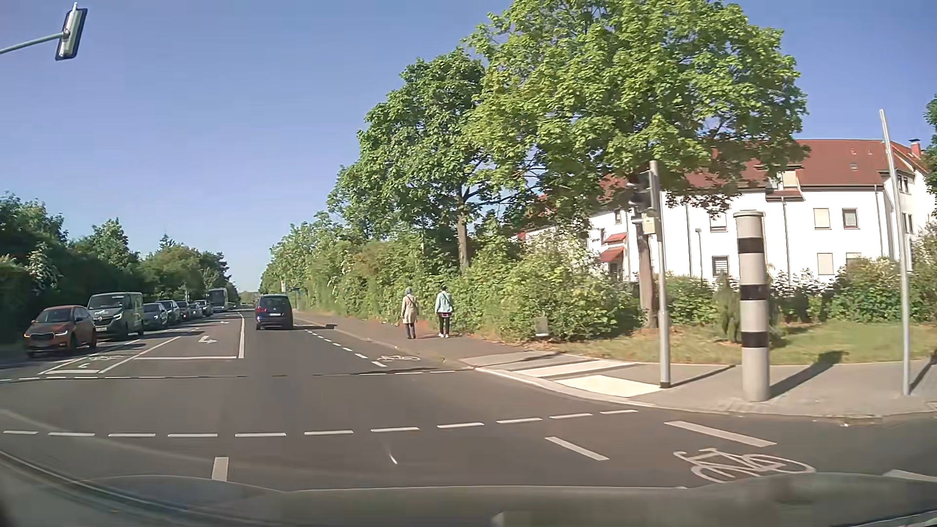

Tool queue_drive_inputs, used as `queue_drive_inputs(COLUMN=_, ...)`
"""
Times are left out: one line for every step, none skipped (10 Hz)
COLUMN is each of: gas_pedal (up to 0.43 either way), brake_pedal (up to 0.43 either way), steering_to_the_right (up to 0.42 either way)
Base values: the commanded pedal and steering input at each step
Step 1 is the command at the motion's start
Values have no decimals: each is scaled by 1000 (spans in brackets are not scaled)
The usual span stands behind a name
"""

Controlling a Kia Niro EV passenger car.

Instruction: Follow the waypoints while adhering to traffic rules and regulations

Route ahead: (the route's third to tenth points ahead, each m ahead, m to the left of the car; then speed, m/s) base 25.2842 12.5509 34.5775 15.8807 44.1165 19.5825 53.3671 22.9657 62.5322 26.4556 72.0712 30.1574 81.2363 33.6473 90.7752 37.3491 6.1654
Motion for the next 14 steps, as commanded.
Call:
queue_drive_inputs(gas_pedal=177, brake_pedal=0, steering_to_the_right=-188)
queue_drive_inputs(gas_pedal=177, brake_pedal=0, steering_to_the_right=-181)
queue_drive_inputs(gas_pedal=177, brake_pedal=0, steering_to_the_right=-176)
queue_drive_inputs(gas_pedal=177, brake_pedal=0, steering_to_the_right=-173)
queue_drive_inputs(gas_pedal=177, brake_pedal=0, steering_to_the_right=-170)
queue_drive_inputs(gas_pedal=177, brake_pedal=0, steering_to_the_right=-165)
queue_drive_inputs(gas_pedal=177, brake_pedal=0, steering_to_the_right=-159)
queue_drive_inputs(gas_pedal=177, brake_pedal=0, steering_to_the_right=-149)
queue_drive_inputs(gas_pedal=177, brake_pedal=0, steering_to_the_right=-137)
queue_drive_inputs(gas_pedal=177, brake_pedal=0, steering_to_the_right=-130)
queue_drive_inputs(gas_pedal=177, brake_pedal=0, steering_to_the_right=-119)
queue_drive_inputs(gas_pedal=177, brake_pedal=0, steering_to_the_right=-108)
queue_drive_inputs(gas_pedal=177, brake_pedal=0, steering_to_the_right=-98)
queue_drive_inputs(gas_pedal=177, brake_pedal=0, steering_to_the_right=-87)
